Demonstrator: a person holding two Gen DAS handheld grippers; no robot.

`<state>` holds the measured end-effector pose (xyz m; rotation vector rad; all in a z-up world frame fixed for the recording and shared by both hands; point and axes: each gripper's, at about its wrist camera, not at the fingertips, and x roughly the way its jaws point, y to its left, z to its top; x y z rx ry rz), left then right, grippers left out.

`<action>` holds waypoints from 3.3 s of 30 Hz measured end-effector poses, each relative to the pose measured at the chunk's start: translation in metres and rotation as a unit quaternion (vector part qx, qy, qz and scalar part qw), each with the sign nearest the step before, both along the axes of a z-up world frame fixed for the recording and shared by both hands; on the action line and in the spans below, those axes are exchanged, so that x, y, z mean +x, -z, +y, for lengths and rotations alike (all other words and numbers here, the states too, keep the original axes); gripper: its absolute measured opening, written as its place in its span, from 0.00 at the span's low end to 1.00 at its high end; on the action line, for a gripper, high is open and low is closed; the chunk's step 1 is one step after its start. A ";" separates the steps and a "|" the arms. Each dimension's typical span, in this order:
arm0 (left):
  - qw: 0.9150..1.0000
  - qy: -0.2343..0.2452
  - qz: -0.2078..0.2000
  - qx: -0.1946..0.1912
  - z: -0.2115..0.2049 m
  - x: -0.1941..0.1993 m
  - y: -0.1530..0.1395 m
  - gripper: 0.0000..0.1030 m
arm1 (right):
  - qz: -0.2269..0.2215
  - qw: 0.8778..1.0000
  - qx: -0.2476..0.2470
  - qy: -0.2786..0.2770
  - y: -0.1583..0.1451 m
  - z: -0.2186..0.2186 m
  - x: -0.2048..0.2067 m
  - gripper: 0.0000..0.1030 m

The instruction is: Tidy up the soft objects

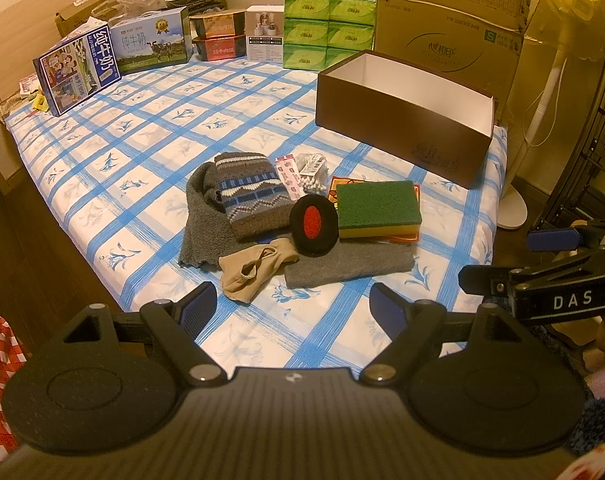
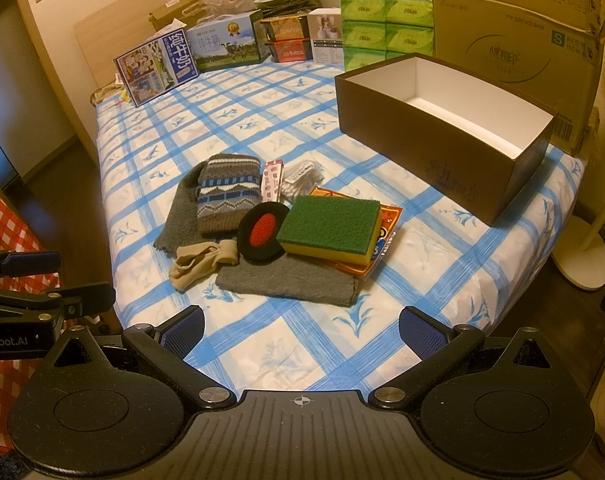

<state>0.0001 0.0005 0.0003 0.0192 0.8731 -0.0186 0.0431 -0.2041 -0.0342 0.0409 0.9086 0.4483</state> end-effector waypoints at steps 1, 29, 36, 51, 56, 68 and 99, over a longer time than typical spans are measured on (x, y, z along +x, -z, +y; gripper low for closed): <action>1.000 0.000 0.000 0.000 0.000 0.000 0.000 0.80 | 0.000 1.000 0.000 0.000 0.000 0.000 0.000 1.00; 1.000 -0.002 0.000 0.001 0.000 0.001 0.001 0.80 | 0.000 1.000 0.000 0.000 0.001 0.000 0.001 1.00; 1.000 -0.004 0.004 0.005 -0.001 0.009 0.002 0.80 | 0.003 1.000 0.008 0.003 0.006 -0.002 0.004 1.00; 1.000 -0.006 0.023 0.018 0.012 0.041 0.034 0.80 | -0.004 0.999 0.036 0.011 0.022 -0.011 0.037 1.00; 0.999 -0.007 0.030 0.018 0.017 0.052 0.044 0.80 | -0.004 0.999 0.042 0.000 0.029 -0.009 0.049 1.00; 0.999 0.008 0.043 0.014 0.024 0.078 0.065 0.72 | 0.005 0.999 0.050 -0.015 0.046 -0.004 0.076 1.00; 0.994 0.044 0.094 0.042 0.041 0.143 0.158 0.42 | 0.008 0.999 0.016 -0.041 0.094 0.013 0.138 1.00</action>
